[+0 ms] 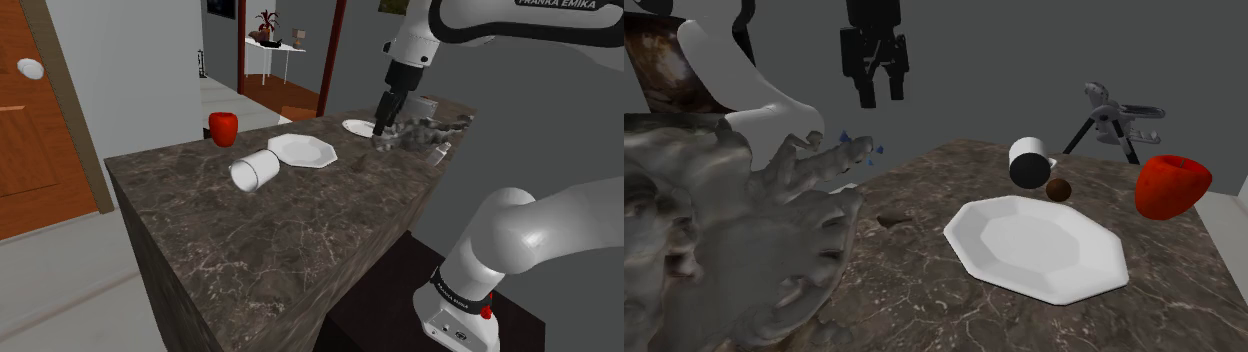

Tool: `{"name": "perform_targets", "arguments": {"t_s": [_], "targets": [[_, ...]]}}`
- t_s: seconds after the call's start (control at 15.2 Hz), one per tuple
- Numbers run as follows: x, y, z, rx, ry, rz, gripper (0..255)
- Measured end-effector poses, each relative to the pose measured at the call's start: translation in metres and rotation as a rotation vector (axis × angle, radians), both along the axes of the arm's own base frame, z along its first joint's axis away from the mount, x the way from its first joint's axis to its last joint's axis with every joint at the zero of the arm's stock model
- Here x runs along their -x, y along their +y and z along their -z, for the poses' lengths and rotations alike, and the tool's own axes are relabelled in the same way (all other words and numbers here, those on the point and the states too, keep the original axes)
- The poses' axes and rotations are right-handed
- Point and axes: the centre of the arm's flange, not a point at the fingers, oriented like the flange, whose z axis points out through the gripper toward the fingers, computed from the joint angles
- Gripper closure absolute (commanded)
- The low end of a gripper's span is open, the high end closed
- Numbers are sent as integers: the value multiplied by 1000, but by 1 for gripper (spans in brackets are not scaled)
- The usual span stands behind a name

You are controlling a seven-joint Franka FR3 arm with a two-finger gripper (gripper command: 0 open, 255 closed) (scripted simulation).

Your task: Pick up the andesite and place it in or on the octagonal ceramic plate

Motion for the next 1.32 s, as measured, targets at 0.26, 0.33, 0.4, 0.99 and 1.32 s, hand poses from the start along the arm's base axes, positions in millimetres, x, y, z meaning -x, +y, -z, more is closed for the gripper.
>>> {"name": "perform_targets", "arguments": {"t_s": [0.26,0.33,0.4,0.99,1.32], "targets": [[-7,-8,23,-12,-19,171,0],[-12,-12,32,-18,-28,249,0],[-18,-15,44,-24,-37,330,0],[-38,-58,132,-73,-115,968,0],[-42,-60,160,-75,-118,988,0]]}}
